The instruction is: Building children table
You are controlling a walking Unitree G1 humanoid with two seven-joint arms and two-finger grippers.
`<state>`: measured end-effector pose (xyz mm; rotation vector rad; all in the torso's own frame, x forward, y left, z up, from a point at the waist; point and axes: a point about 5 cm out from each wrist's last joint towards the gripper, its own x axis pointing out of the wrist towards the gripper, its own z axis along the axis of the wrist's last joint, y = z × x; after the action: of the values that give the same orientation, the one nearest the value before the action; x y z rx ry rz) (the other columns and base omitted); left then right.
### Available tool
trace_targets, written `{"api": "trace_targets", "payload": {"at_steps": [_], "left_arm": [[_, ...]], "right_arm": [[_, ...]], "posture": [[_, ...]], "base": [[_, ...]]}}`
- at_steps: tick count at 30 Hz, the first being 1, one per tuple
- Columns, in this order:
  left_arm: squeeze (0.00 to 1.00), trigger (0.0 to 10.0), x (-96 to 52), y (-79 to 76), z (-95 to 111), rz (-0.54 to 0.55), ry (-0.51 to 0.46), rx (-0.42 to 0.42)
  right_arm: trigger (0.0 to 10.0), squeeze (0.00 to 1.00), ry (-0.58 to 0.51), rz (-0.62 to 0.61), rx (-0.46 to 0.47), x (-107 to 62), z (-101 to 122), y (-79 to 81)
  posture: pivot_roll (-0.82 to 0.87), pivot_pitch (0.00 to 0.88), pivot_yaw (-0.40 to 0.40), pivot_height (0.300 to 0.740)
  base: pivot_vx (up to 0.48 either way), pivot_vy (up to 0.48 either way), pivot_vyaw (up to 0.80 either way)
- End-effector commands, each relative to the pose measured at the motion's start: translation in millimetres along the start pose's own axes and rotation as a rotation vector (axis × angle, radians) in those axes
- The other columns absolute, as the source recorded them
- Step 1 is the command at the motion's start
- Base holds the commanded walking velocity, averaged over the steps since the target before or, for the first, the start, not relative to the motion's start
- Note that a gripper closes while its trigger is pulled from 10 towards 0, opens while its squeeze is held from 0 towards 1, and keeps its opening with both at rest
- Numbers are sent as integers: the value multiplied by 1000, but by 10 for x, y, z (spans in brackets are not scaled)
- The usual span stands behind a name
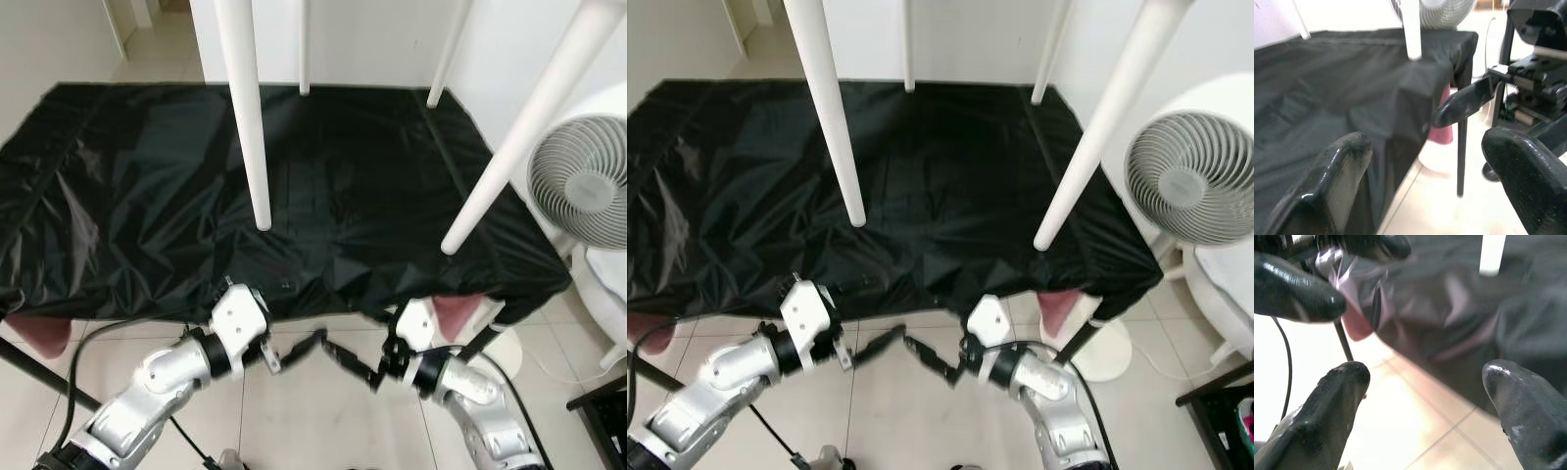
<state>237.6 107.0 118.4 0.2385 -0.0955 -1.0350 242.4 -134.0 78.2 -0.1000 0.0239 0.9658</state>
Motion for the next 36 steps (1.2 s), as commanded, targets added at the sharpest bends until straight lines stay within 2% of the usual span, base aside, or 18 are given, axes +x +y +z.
{"api": "trace_targets", "payload": {"at_steps": [1, 5, 7, 9, 11, 14, 15, 16, 18, 20, 21, 23, 25, 27, 29, 32, 33, 36], "left_arm": [[0, 10000, -27, -109, -283, -49, 83, 17], [0, 10000, -29, -133, -381, -40, 106, -16], [0, 10000, -33, -164, -665, 7, 198, -85], [0, 10000, -33, -164, -665, 7, 198, -85], [0, 10000, -90, -222, -1058, 98, 355, -184], [0, 10000, -121, -241, -1168, 110, 393, -220], [0, 10000, -162, -285, -1308, 134, 469, -241], [0, 10000, -162, -285, -1308, 134, 469, -241], [0, 10000, -259, -387, -1553, 224, 622, -317], [0, 10000, -259, -387, -1553, 224, 622, -317], [0, 10000, -305, -425, -1640, 296, 685, -364], [0, 10000, -305, -425, -1640, 296, 685, -364], [0, 10000, -492, -475, -1796, 474, 804, -482], [0, 10000, -492, -475, -1796, 474, 804, -482], [0, 10000, -708, -551, -1909, 579, 930, -519], [0, 10000, -782, -596, -1945, 598, 986, -514], [0, 10000, -844, -665, -1983, 587, 1066, -473], [0, 10000, -855, -688, -1993, 571, 1097, -443]], "right_arm": [[10000, 0, 108, -32, 51, -49, -314, -11], [10000, 0, 138, -57, 63, -58, -410, -20], [10000, 0, 194, -123, 120, -70, -601, -28], [10000, 0, 194, -123, 120, -70, -601, -28], [10000, 0, 277, -243, 194, -116, -819, -45], [10000, 0, 305, -279, 211, -136, -881, -48], [10000, 0, 346, -347, 241, -175, -963, -62], [10000, 0, 346, -347, 241, -175, -963, -62], [10000, 0, 456, -493, 303, -296, -1156, -38], [10000, 0, 456, -493, 303, -296, -1156, -38], [10000, 0, 524, -558, 334, -377, -1257, -1], [10000, 0, 524, -558, 334, -377, -1257, -1], [10000, 0, 674, -666, 392, -572, -1461, 127], [10000, 0, 674, -666, 392, -572, -1461, 127], [10000, 0, 787, -719, 436, -703, -1603, 293], [10000, 0, 826, -729, 451, -736, -1650, 368], [10000, 0, 870, -740, 464, -774, -1699, 454], [10000, 0, 884, -747, 465, -785, -1712, 476]], "posture": [[86, 42, 24, 740], [86, 42, 24, 740], [84, 40, 23, 740], [84, 40, 23, 740], [82, 41, 23, 740], [82, 41, 23, 740], [78, 43, 20, 740], [78, 43, 20, 740], [79, 44, 10, 740], [79, 44, 10, 740], [76, 44, 8, 740], [76, 44, 8, 740], [79, 39, 5, 740], [79, 39, 5, 740], [70, 33, 7, 740], [70, 33, 7, 740], [62, 32, 6, 740], [62, 32, 6, 740]], "base": [[0, 0, 0], [0, 0, 0], [0, 0, 0], [0, 0, 0], [0, 0, 0], [0, 0, 0], [0, 0, 0], [0, 0, 0], [0, 0, 0], [0, 0, 0], [0, 0, 0], [0, 0, 0], [0, 0, 0], [0, 0, 0], [0, 0, 0], [0, 0, 0], [0, 0, 0], [0, 0, 0]]}}
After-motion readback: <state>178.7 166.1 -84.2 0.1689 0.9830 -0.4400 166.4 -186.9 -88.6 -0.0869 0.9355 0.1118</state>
